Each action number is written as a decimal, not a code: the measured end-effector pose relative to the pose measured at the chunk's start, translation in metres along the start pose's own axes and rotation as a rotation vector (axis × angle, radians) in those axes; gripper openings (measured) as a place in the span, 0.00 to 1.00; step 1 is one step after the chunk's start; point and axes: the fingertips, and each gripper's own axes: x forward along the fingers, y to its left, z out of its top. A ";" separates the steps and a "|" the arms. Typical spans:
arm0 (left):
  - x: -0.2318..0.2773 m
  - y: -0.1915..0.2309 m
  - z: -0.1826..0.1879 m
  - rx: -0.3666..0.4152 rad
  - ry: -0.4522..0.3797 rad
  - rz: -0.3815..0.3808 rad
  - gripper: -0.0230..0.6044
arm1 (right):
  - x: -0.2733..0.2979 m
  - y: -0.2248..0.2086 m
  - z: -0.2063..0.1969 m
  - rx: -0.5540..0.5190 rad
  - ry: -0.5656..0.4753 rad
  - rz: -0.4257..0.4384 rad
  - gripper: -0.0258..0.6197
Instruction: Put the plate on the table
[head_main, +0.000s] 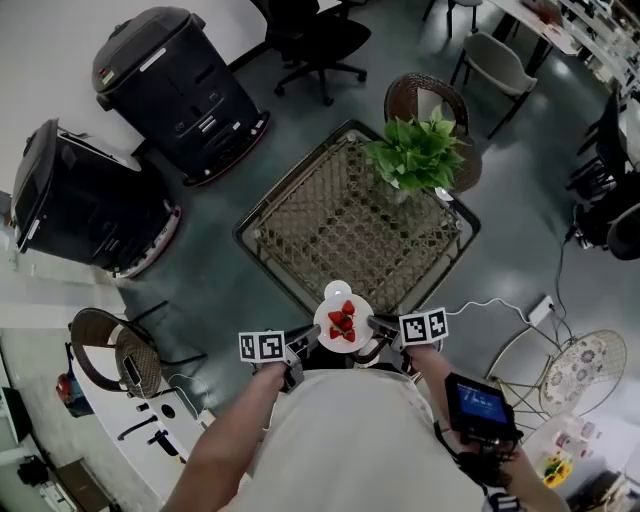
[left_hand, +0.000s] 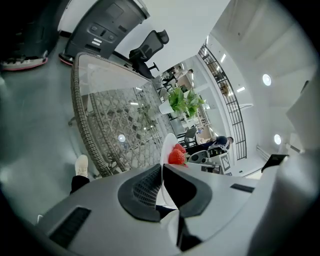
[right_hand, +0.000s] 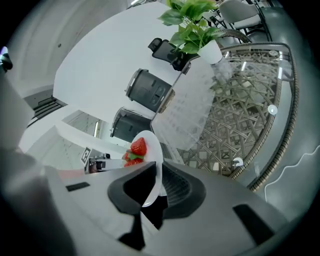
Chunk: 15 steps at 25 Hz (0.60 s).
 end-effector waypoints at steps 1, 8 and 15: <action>-0.001 0.006 0.002 -0.012 0.004 0.004 0.06 | 0.006 -0.001 0.001 0.008 0.012 -0.003 0.09; 0.006 0.041 0.018 -0.086 0.034 0.024 0.06 | 0.039 -0.017 0.013 0.035 0.082 -0.035 0.09; 0.026 0.071 0.030 -0.152 0.080 0.006 0.06 | 0.061 -0.042 0.023 0.045 0.156 -0.082 0.09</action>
